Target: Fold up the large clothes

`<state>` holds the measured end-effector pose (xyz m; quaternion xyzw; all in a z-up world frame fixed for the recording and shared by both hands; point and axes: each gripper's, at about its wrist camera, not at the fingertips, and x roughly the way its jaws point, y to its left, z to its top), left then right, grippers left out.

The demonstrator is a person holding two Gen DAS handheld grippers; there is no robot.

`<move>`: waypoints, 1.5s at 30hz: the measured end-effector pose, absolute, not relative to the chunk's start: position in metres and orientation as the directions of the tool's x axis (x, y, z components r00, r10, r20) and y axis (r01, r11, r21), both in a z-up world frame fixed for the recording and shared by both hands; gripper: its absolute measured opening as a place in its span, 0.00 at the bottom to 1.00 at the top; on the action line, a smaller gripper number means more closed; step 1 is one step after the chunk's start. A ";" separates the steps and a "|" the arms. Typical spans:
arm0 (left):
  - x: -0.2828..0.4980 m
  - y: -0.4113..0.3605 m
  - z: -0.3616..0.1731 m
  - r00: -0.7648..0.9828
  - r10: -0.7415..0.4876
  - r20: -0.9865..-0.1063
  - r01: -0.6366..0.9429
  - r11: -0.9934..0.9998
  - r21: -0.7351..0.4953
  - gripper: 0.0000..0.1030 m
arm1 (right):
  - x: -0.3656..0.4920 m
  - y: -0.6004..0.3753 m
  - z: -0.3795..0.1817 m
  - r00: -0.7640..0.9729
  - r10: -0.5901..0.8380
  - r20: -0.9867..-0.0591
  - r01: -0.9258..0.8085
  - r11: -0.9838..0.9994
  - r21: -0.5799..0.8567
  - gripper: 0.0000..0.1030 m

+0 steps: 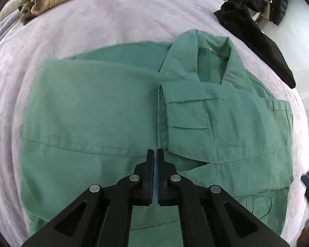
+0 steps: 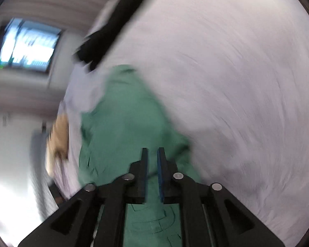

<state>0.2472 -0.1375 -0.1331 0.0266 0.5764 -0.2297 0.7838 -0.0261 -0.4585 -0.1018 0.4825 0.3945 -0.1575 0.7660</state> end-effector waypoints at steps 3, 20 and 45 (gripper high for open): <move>0.245 -0.141 -0.123 0.259 -0.322 -0.911 0.398 0.895 -0.203 0.03 | 0.015 -0.482 -0.100 0.634 0.112 -0.765 0.605 0.545 0.581 0.69; 0.240 -0.164 -0.152 0.283 -0.265 -0.922 0.390 0.910 -0.142 0.03 | 0.125 -0.532 -0.182 0.557 0.161 -0.815 0.658 0.513 0.551 0.07; 0.226 -0.176 -0.147 0.345 -0.170 -0.923 0.451 0.892 0.004 0.03 | 0.008 -0.470 -0.164 0.430 0.173 -0.886 0.614 0.663 0.428 0.00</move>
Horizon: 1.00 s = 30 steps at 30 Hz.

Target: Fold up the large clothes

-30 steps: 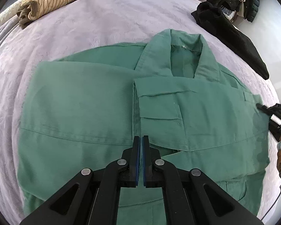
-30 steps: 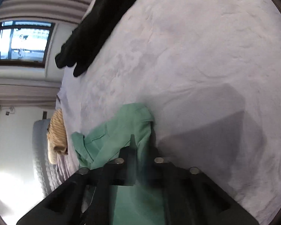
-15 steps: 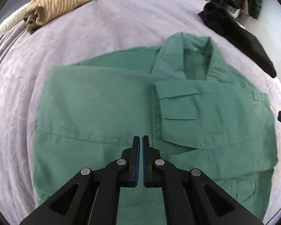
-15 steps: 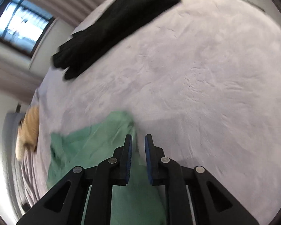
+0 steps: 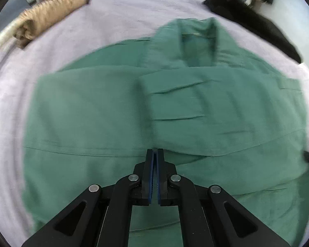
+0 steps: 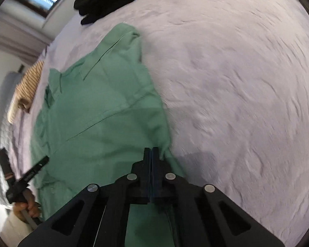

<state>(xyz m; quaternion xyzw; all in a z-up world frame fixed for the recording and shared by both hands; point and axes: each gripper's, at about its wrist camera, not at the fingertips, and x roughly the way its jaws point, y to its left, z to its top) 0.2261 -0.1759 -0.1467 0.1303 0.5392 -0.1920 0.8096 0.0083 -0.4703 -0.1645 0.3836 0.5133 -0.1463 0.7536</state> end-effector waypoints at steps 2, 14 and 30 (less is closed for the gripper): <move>0.229 -0.165 -0.143 0.326 -0.166 -0.931 0.423 0.906 -0.013 0.03 | 0.003 -0.469 -0.158 0.409 0.147 -0.900 0.624 0.675 0.394 0.00; 0.189 -0.145 -0.128 0.256 -0.117 -0.960 0.425 0.905 0.003 0.03 | -0.020 -0.442 -0.130 0.373 0.158 -0.914 0.632 0.679 0.375 0.04; 0.125 -0.152 -0.121 0.244 -0.105 -0.964 0.403 0.915 0.003 0.47 | -0.017 -0.431 -0.126 0.350 0.201 -0.915 0.598 0.705 0.383 0.04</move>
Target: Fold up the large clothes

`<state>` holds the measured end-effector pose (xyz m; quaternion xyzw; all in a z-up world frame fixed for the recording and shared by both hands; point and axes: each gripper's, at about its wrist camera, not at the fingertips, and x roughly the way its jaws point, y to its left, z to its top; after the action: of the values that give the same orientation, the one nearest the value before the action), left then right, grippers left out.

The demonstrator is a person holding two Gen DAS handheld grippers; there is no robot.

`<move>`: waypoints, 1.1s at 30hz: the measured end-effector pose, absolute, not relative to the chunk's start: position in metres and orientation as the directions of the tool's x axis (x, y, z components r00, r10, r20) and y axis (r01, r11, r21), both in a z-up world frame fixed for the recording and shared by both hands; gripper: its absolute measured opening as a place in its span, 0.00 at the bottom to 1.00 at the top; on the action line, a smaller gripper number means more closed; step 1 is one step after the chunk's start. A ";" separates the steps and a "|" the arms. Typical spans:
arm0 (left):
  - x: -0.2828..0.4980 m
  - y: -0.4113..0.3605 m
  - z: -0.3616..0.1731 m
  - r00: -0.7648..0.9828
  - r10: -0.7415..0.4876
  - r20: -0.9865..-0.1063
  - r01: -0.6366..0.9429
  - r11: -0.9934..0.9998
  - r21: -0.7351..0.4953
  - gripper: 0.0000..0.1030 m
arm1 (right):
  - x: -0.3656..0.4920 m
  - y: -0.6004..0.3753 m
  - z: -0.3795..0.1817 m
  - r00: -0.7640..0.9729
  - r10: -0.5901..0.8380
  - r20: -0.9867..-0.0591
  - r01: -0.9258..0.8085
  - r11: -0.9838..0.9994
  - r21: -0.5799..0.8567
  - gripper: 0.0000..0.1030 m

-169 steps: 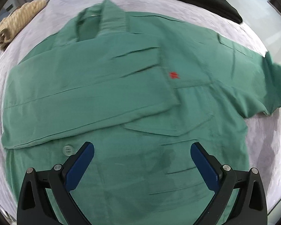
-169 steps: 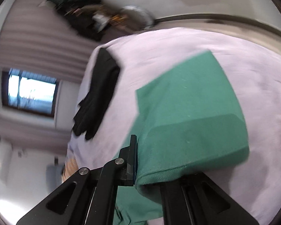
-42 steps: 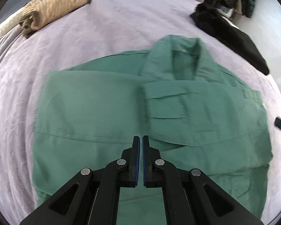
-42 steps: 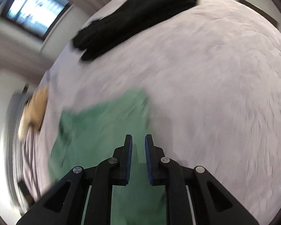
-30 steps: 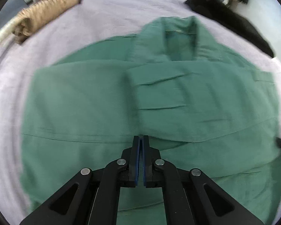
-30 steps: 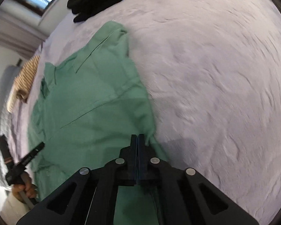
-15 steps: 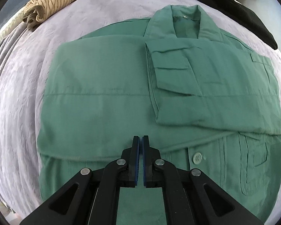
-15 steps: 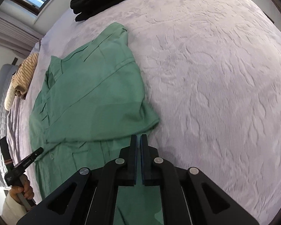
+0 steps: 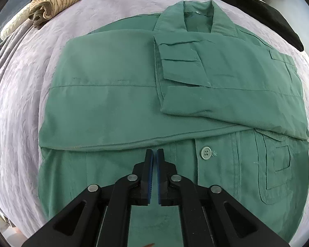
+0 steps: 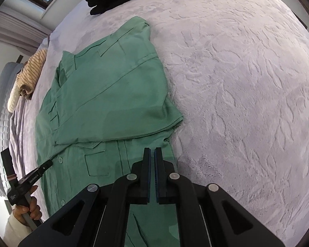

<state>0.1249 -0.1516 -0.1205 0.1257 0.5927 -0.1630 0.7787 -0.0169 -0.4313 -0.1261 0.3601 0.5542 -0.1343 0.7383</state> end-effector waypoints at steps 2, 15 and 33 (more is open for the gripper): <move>0.120 -0.152 -0.120 0.262 -0.080 -0.962 0.379 0.925 0.026 0.96 | -0.017 -0.431 -0.125 0.352 0.201 -0.914 0.592 0.709 0.383 0.04; 0.099 -0.161 -0.150 0.277 -0.055 -0.959 0.353 0.934 0.048 1.00 | -0.019 -0.408 -0.093 0.438 0.089 -0.895 0.459 0.833 0.307 1.00; 0.054 -0.146 -0.192 0.231 -0.056 -0.971 0.351 0.936 0.029 1.00 | -0.029 -0.399 -0.102 0.331 0.213 -0.919 0.450 0.820 0.353 1.00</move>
<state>0.0536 -0.1456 -0.1917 0.1218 0.6059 -0.1315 0.7751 -0.0291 -0.3992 -0.1020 0.2894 0.5730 -0.0777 0.7628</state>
